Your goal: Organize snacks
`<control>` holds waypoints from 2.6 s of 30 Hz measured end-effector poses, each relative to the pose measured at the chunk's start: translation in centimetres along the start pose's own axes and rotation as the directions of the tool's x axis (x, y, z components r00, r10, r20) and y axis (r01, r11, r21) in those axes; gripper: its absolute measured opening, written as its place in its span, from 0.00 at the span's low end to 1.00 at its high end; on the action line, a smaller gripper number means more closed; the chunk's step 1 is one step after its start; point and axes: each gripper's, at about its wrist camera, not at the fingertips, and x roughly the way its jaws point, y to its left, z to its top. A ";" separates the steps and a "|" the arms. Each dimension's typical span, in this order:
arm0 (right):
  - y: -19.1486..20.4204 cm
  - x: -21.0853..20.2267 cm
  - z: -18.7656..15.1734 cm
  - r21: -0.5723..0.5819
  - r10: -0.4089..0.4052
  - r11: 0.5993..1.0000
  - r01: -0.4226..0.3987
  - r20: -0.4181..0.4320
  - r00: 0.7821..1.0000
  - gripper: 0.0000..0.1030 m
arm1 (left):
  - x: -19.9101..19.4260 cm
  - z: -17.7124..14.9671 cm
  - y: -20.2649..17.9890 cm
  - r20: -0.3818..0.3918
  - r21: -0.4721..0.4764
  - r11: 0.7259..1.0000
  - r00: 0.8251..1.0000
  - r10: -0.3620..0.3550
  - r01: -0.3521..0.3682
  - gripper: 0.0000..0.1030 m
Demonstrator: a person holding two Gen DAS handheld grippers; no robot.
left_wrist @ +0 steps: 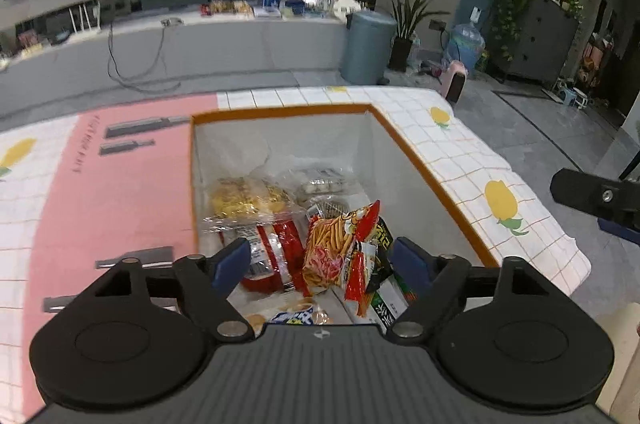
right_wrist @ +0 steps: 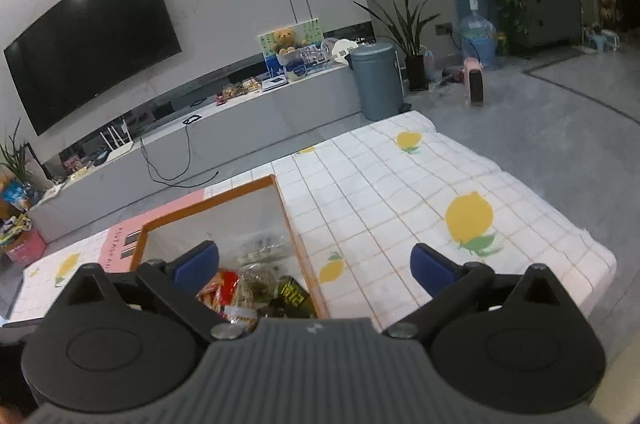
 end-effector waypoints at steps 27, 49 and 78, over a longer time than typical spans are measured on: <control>7.3 0.9 -6.3 -0.134 -0.050 0.991 0.023 -0.200 0.979 0.97 | -5.6 -2.4 3.9 -0.046 -0.025 0.994 0.993 0.109 -0.110 0.98; 8.9 2.5 -7.7 -0.193 -0.131 0.978 0.082 -0.262 0.956 0.97 | -4.8 -2.7 5.3 -0.093 -0.031 0.989 0.985 0.143 -0.147 0.98; 8.9 2.5 -7.7 -0.206 -0.151 0.974 0.099 -0.255 0.955 0.97 | -4.8 -3.3 4.2 -0.078 0.008 0.987 0.983 0.163 -0.163 0.97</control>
